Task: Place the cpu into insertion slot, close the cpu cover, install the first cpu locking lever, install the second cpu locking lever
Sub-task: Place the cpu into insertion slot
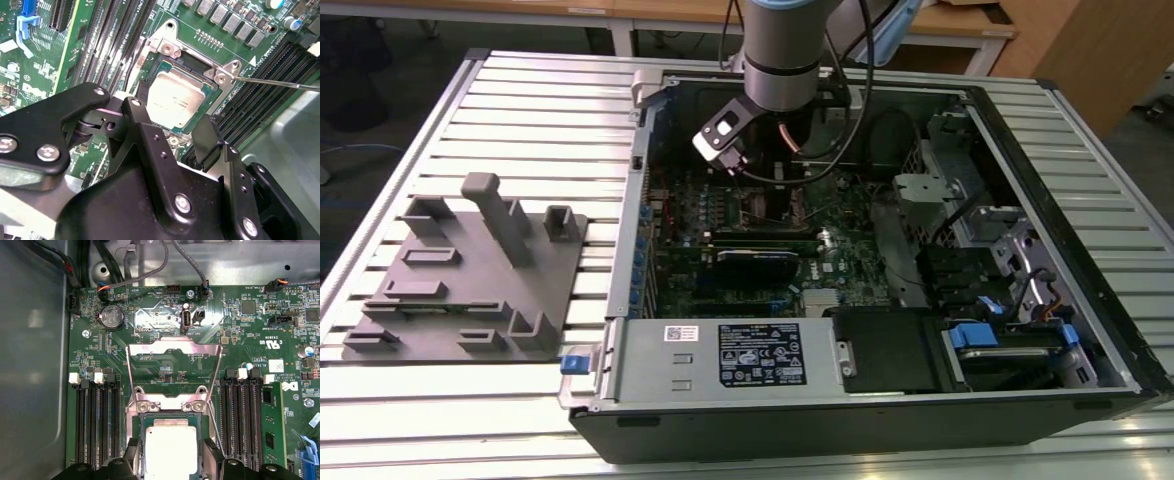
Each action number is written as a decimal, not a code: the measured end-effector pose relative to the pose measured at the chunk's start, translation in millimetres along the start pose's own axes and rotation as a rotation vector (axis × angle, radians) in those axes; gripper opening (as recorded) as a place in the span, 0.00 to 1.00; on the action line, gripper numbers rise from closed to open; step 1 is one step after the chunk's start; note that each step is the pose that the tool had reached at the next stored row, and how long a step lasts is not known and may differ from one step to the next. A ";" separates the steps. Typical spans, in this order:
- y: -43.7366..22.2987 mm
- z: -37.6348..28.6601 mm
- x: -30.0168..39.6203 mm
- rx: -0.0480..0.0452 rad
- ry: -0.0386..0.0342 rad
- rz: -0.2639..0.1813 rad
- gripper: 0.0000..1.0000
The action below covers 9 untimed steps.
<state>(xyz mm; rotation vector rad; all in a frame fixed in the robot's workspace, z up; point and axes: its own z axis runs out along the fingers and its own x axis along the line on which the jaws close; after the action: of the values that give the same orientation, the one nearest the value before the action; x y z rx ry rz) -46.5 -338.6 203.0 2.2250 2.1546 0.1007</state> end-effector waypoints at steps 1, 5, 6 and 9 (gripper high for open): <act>0.0 0.0 0.0 0.0000 -0.0001 0.000 0.61; 0.0 0.0 0.0 0.0000 -0.0001 0.000 0.53; 0.0 0.0 0.0 0.0000 -0.0001 0.000 0.53; 0.0 0.0 0.0 0.0000 -0.0001 0.000 0.42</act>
<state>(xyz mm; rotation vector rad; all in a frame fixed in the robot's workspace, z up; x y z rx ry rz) -46.5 -338.7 203.0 2.2249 2.1546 0.1006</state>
